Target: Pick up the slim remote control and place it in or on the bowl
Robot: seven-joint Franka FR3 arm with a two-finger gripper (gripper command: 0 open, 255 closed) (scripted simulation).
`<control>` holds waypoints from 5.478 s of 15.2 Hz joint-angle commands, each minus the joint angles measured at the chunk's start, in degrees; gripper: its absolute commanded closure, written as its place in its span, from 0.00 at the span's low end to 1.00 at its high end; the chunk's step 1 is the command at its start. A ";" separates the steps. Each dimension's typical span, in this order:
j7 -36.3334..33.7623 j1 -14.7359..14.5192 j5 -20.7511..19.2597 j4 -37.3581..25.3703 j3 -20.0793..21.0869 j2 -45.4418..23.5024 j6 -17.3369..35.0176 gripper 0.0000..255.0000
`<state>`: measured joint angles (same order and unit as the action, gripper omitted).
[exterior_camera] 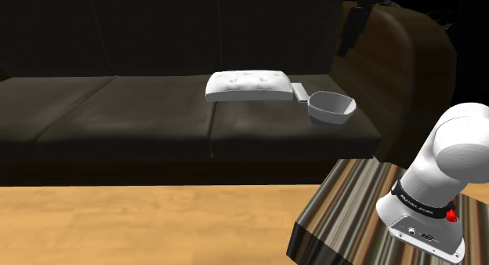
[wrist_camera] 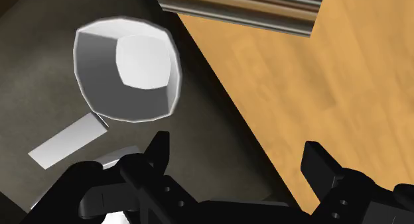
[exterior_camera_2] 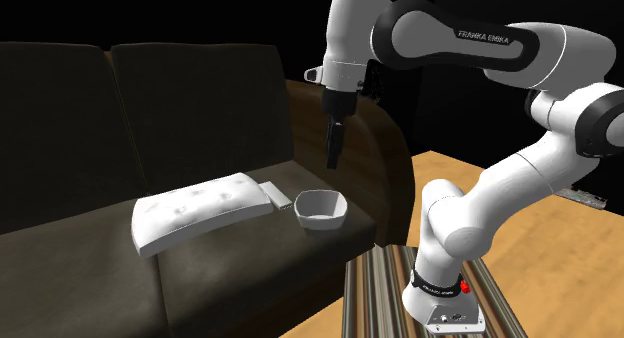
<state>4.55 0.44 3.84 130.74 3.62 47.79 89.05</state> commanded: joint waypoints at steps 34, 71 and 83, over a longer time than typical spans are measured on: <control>-12.99 15.80 -3.53 -19.18 -10.53 -56.53 31.88 0.00; -14.07 17.96 -2.15 -25.46 -12.28 -65.09 33.29 1.00; -14.33 17.83 -2.73 -30.52 -12.48 -61.87 25.05 1.00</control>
<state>-9.72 18.31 1.16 100.63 -8.85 -14.43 114.85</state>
